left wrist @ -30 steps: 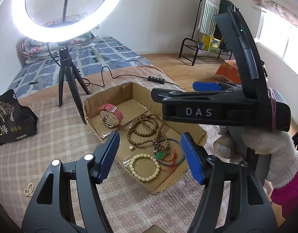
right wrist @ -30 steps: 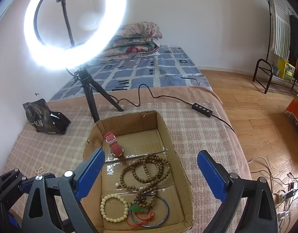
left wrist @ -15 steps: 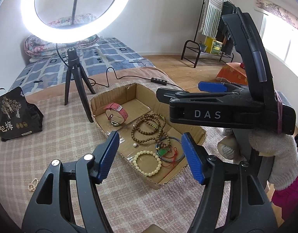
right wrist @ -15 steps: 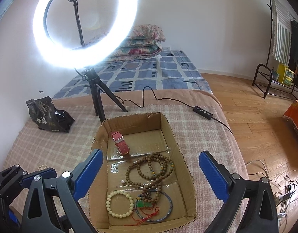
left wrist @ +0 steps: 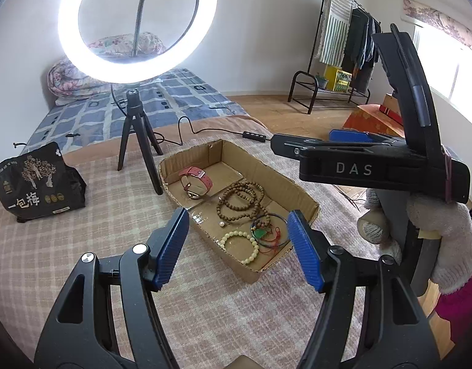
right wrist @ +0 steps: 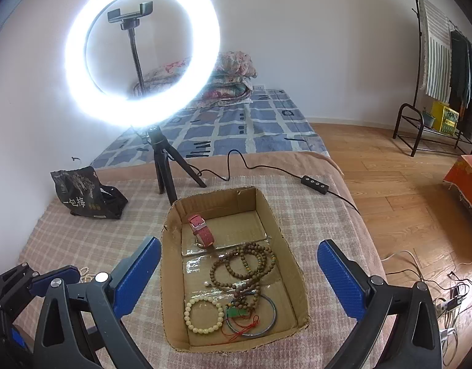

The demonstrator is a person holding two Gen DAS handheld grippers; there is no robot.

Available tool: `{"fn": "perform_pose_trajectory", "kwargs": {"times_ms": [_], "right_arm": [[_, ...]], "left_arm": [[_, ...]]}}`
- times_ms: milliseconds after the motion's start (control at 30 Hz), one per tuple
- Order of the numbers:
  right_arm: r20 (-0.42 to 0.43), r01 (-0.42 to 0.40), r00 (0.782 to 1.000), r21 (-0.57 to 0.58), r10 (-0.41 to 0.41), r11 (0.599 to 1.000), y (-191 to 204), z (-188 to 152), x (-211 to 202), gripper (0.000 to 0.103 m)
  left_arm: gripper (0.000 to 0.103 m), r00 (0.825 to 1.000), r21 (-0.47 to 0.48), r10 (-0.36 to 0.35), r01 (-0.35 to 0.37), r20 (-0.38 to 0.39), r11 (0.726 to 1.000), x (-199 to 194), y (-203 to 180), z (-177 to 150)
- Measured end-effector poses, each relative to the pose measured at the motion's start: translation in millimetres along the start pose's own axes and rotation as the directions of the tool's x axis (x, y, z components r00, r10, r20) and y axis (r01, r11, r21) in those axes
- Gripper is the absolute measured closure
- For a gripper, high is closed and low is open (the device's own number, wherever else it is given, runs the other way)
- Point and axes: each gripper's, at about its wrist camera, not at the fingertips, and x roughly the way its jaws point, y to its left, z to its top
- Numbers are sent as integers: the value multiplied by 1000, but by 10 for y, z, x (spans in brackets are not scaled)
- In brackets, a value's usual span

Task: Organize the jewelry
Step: 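Withdraw both open tools from the box toward the pearl necklace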

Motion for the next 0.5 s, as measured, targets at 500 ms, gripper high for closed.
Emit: {"fn": "perform_pose_trajectory", "kwargs": {"times_ms": [500], "right_arm": [[-6,-28,1000,-1,28,1000,180,-203,-249,0]], "left_arm": [[33,997,-21,72,-73,-14,997,-292,530,-255]]}}
